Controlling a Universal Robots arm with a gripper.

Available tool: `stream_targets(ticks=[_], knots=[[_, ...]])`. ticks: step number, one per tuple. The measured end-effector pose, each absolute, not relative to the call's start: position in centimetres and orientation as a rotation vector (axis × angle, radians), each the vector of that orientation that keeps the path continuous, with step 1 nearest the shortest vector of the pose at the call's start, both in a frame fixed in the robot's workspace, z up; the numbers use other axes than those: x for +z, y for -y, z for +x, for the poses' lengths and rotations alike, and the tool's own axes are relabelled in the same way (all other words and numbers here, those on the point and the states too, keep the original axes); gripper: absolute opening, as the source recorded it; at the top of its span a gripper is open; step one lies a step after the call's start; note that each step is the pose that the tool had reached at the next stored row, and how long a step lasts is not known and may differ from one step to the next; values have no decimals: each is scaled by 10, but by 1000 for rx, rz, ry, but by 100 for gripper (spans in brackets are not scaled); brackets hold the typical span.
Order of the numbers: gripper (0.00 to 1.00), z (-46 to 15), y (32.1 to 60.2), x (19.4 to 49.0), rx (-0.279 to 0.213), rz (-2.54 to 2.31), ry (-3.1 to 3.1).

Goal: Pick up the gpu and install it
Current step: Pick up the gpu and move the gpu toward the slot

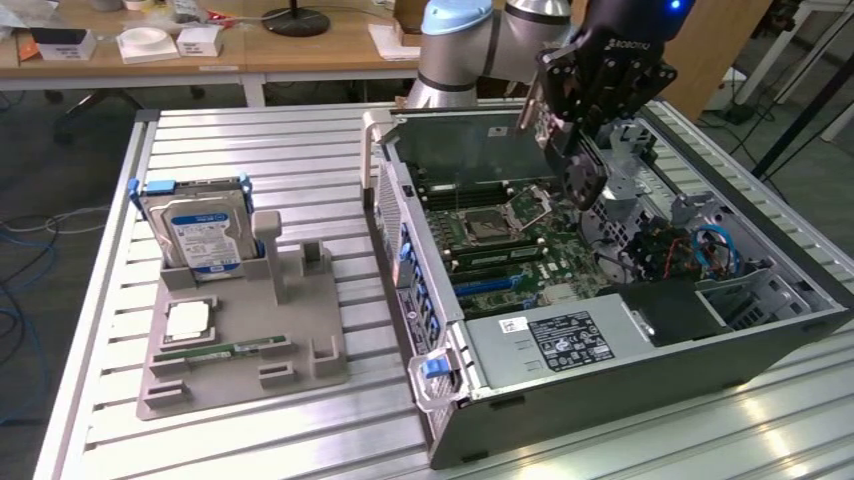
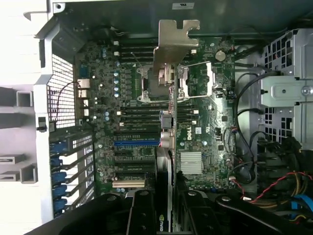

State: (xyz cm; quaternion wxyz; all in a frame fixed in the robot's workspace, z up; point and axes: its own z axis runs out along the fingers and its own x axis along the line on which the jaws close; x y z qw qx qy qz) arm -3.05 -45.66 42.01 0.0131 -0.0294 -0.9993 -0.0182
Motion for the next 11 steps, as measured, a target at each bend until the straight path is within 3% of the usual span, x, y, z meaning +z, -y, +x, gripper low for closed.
stream_targets(ticks=[11], knots=[[26,-15,457,420,-57,-92,3114]])
